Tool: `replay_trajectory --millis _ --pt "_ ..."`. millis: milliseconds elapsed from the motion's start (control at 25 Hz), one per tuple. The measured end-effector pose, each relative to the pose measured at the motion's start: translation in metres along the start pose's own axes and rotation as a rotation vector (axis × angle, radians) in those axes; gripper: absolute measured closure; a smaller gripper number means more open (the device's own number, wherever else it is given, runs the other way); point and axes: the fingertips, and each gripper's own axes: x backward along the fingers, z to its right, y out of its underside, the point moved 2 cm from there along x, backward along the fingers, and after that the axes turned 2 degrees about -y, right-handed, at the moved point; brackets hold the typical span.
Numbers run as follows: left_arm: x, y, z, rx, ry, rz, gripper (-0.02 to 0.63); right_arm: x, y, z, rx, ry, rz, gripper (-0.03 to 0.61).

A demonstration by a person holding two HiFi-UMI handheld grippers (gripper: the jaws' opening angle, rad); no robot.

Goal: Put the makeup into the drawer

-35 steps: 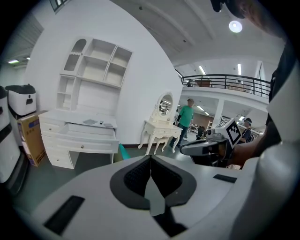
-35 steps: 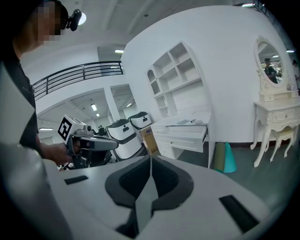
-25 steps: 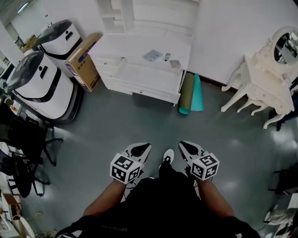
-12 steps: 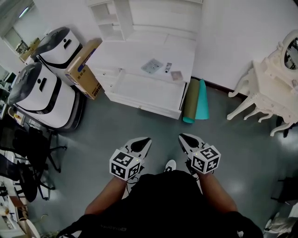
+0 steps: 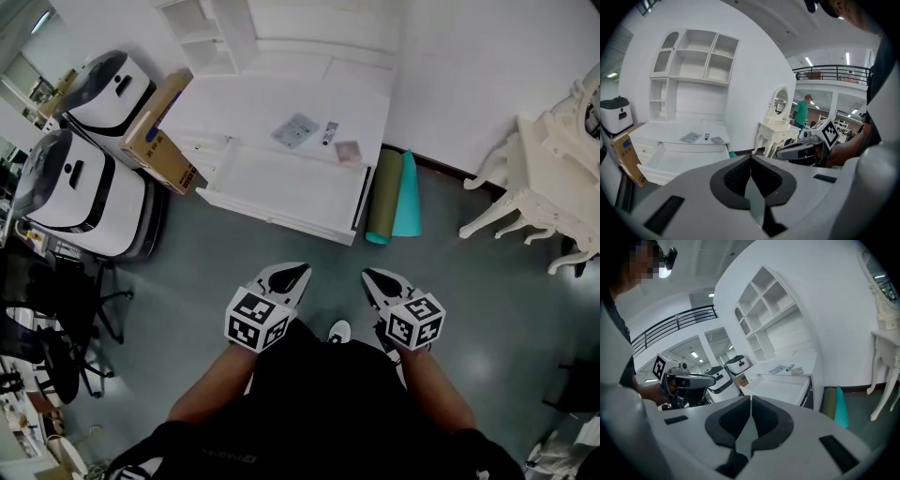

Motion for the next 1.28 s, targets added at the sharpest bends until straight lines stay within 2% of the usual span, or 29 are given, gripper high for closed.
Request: replay_trajectory --millis 280,560,1040,1280 --pt "-0.027 -0.003 -0.022 0.011 0.020 -0.040 0.603 -0.013 -0.004 0.025 -0.032 0.032 -0.003 0.551" --pt "-0.060 -0.031 -0.054 -0.018 0.072 -0.029 0.603 -0.038 -0.029 0.051 -0.047 0.088 0.022 0.551" --pt "-0.099 -0.067 -0.168 -0.030 0.106 -0.036 0.603 -0.139 -0.082 0.083 -0.064 0.168 0.012 0.551" --pt "-0.125 -0.078 -0.218 -0.065 0.179 -0.068 0.603 -0.181 -0.102 0.102 -0.163 0.236 0.051 0.551"
